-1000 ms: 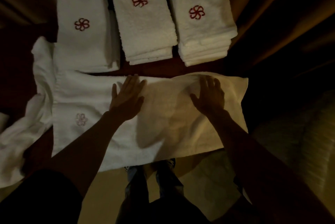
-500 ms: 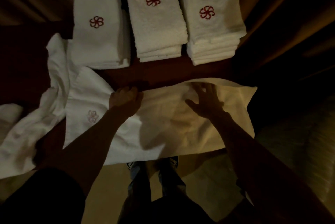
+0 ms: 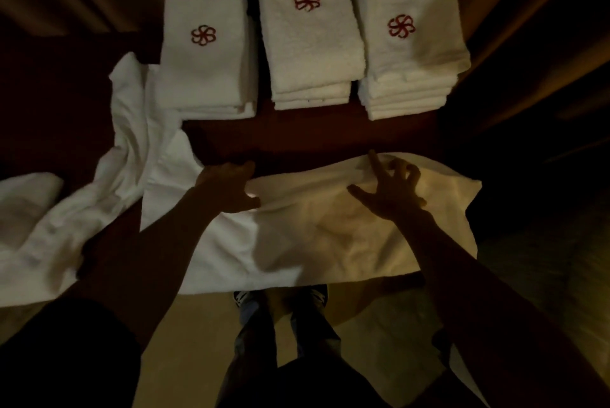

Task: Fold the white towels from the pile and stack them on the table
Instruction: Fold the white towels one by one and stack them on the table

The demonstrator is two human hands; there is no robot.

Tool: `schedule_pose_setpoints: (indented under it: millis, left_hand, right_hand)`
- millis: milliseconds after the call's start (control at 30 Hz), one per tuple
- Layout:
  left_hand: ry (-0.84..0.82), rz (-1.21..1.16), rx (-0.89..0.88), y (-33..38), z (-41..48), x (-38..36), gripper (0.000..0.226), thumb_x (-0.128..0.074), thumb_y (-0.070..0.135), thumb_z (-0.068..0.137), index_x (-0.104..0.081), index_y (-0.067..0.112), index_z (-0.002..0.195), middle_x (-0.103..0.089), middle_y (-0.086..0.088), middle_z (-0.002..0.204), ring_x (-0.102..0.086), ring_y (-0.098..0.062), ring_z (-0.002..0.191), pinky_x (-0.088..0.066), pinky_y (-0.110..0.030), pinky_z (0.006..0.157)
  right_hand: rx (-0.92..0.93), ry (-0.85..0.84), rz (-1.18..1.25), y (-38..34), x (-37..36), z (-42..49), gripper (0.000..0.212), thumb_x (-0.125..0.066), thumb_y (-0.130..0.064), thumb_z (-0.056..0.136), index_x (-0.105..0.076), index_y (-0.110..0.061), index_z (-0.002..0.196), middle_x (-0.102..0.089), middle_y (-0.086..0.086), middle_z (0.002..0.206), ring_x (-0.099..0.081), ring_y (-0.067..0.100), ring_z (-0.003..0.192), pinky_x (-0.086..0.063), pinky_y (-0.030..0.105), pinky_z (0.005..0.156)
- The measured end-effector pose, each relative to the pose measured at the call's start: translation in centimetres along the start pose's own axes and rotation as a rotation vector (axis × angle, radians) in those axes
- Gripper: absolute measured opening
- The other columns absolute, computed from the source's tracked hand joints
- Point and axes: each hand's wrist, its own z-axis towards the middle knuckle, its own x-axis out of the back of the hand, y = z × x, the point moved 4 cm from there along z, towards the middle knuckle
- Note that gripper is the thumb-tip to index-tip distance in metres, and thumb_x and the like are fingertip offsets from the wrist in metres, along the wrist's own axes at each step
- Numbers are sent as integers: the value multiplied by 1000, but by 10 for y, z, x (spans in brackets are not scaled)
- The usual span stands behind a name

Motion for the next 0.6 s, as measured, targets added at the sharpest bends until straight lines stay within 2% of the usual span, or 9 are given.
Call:
schedule_pose_setpoints:
  millis: [67,167,300,433,533,600]
  left_hand:
    - [41,15,19,-5,-1,0,62,-66,57,82,-50,21,130,-63,-6,122,-62,-32,111,-51,-45,93]
    - [221,8,80,-5,0,7,45,-69,41,83,-59,14,117,-64,-12,109,-61,-37,101,-51,-48,87]
    - [359,32,115,-6,-3,7,68,-80,45,68,-52,6,117,-51,-21,111,-50,-40,101,-46,-51,80]
    - [441,-46,171,-5,-7,9,83,-79,50,66,-43,12,131,-39,-18,130,-41,-39,118,-41,-55,93]
    - [483,-68,242,-6,-12,7,79,-81,38,68,-43,11,131,-41,-18,132,-43,-37,117,-45,-52,88]
    - [405,-126,225,-8,-11,-4,70,-74,44,77,-43,13,133,-41,-16,136,-42,-36,120,-46,-54,90]
  right_hand:
    - [2,-5,4,-3,-2,-4,94,-47,-87,76,7,-60,148,8,-3,164,11,42,149,-25,80,102]
    - [-7,-17,-16,-9,-9,-8,95,-42,-90,75,8,-59,149,17,-4,165,18,41,149,-18,82,104]
    - [-26,-23,-11,-12,-13,-7,98,-42,-90,74,12,-57,149,22,-4,164,23,40,148,-16,83,103]
    - [-51,5,11,-15,-15,-1,95,-43,-88,76,10,-58,149,20,-6,164,22,41,148,-20,84,100]
    - [-48,4,-14,-17,-21,1,99,-43,-91,73,14,-59,148,25,-3,163,25,44,146,-16,86,99]
    - [-41,5,-20,-18,-26,1,103,-43,-93,71,20,-59,146,30,-2,161,29,44,145,-13,87,97]
